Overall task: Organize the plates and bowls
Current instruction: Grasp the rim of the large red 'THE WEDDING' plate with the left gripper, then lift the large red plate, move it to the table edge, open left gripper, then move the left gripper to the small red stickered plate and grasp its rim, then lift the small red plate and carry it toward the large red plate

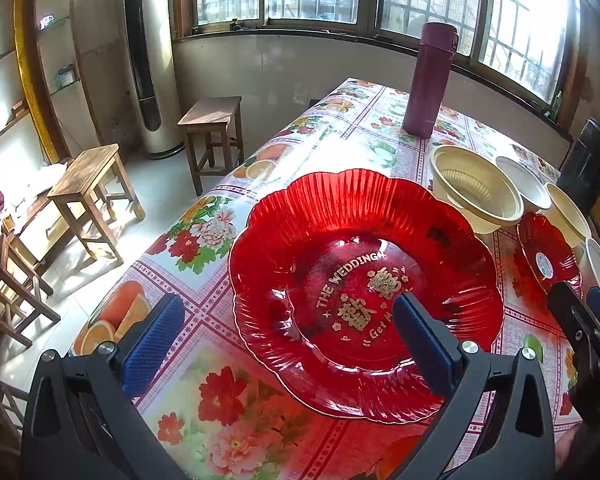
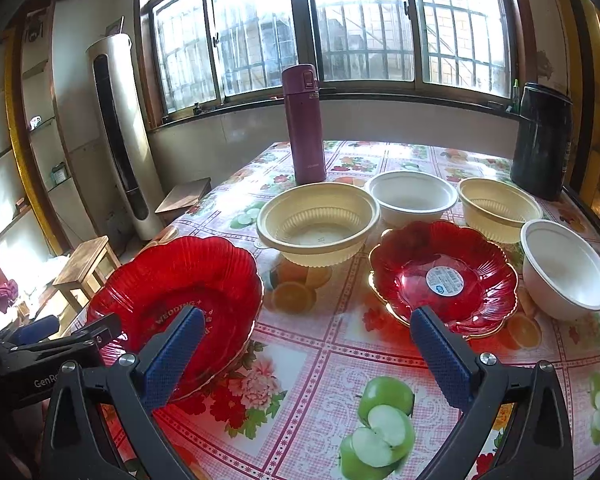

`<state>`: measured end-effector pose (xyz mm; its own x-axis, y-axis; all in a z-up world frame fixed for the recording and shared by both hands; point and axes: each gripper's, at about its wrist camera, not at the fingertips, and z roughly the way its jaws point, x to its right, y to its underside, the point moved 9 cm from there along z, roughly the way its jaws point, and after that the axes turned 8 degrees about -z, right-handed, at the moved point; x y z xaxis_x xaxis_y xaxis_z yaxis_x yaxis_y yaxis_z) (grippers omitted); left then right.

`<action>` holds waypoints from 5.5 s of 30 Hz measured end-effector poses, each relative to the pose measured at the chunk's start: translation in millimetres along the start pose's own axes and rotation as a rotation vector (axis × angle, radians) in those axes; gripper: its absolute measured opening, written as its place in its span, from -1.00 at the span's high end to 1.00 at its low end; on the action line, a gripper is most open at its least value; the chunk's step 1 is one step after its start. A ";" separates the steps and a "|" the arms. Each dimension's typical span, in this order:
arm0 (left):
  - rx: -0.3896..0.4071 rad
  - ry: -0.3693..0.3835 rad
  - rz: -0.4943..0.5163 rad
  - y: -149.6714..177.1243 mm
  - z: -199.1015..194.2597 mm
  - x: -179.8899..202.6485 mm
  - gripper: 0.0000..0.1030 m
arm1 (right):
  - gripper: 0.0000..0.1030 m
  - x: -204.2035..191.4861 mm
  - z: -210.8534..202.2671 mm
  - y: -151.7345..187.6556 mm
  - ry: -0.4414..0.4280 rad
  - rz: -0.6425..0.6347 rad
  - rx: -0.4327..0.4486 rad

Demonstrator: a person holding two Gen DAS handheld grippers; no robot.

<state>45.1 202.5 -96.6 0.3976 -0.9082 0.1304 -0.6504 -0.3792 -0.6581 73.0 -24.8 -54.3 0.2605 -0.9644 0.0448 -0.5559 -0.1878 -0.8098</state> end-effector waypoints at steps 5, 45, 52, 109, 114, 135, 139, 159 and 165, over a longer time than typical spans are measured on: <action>-0.007 -0.009 -0.010 -1.6 4.7 -3.1 -1.00 | -0.99 -4.1 6.9 -3.5 -0.023 0.014 -0.008; -0.186 -0.080 0.007 9.2 62.1 2.7 -0.72 | -0.03 -32.0 105.9 19.2 -0.098 0.087 -0.279; -0.166 -0.052 0.001 5.6 61.0 9.7 -0.20 | 0.64 -42.7 102.6 18.4 -0.136 0.065 -0.269; -0.342 0.169 0.171 37.6 25.3 230.3 -0.60 | -0.56 198.5 14.0 47.0 -0.143 0.525 -0.133; -0.414 0.182 0.115 42.4 45.0 234.6 -0.60 | -0.56 205.7 32.2 51.9 -0.157 0.607 -0.165; -0.479 0.243 0.117 44.3 72.9 261.0 -0.13 | -0.31 210.1 65.3 53.4 -0.186 0.726 -0.176; -0.474 0.252 0.143 45.4 73.2 263.4 0.13 | 0.08 210.4 68.5 56.7 -0.193 0.739 -0.182; -0.476 0.255 0.186 55.7 59.2 254.9 0.68 | 0.86 206.4 61.0 73.4 -0.148 0.719 -0.242; -0.472 0.260 0.198 70.2 39.3 240.1 0.68 | 0.85 193.8 40.8 83.4 -0.151 0.707 -0.249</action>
<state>120.3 -35.2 -140.6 0.1056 -0.9610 0.2555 -0.9384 -0.1813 -0.2942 109.4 -219.8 -137.0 -0.1289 -0.8381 -0.5301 -0.7874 0.4114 -0.4591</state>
